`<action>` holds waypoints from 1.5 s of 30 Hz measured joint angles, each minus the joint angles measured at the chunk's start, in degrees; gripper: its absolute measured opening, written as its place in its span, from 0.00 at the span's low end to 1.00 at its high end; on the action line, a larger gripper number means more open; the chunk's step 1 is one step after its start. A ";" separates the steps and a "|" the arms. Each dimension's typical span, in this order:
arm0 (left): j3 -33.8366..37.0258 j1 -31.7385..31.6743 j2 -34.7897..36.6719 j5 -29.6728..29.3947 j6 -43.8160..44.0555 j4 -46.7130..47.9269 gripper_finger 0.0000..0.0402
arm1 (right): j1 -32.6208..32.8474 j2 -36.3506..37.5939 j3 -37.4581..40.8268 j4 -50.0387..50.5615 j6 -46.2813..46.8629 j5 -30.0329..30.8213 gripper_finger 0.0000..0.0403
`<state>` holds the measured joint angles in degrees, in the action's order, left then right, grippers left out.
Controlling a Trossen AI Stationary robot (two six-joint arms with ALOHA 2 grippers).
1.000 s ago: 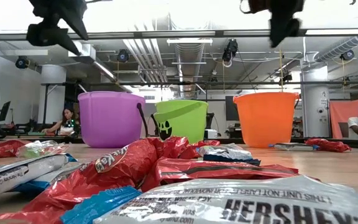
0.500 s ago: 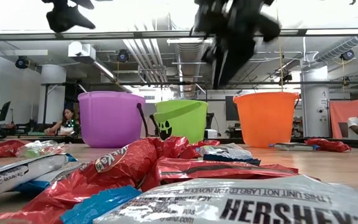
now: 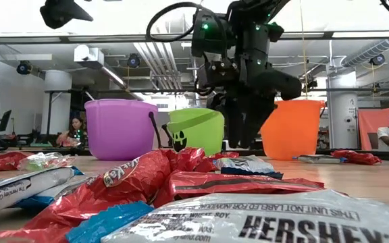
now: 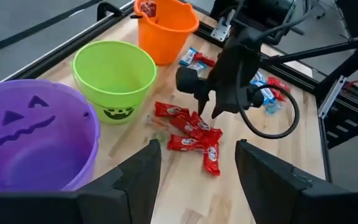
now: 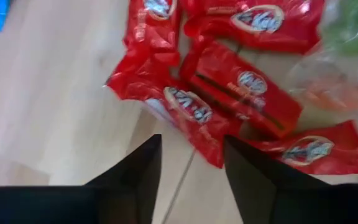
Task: Sort candy by brand, put in halloween buckets
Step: Put the red chocolate bar into the green bucket
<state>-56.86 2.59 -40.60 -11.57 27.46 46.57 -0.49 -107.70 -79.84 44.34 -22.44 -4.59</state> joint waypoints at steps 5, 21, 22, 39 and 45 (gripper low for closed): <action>0.00 0.00 -0.13 -0.05 0.00 -0.02 0.47 | 0.09 -0.80 0.62 -2.05 -3.93 0.03 0.50; 0.02 0.00 -1.85 -2.11 -0.53 -0.10 0.47 | 0.09 -2.65 1.68 -3.66 1.91 -1.41 0.04; 0.02 0.00 -2.12 -2.10 -0.92 -0.09 0.47 | 0.11 -1.81 1.67 -2.76 3.05 -1.68 0.04; 0.02 0.05 -12.90 7.48 -8.61 -3.04 0.47 | -10.22 16.08 -4.68 -2.24 36.81 16.49 0.03; -0.51 2.09 -17.36 9.88 -1.47 -5.99 0.47 | -17.90 12.11 -7.18 -4.77 34.87 11.01 0.05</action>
<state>-57.37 4.68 -57.97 -1.69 25.99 40.58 -18.39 -95.59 -87.02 39.57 12.43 6.42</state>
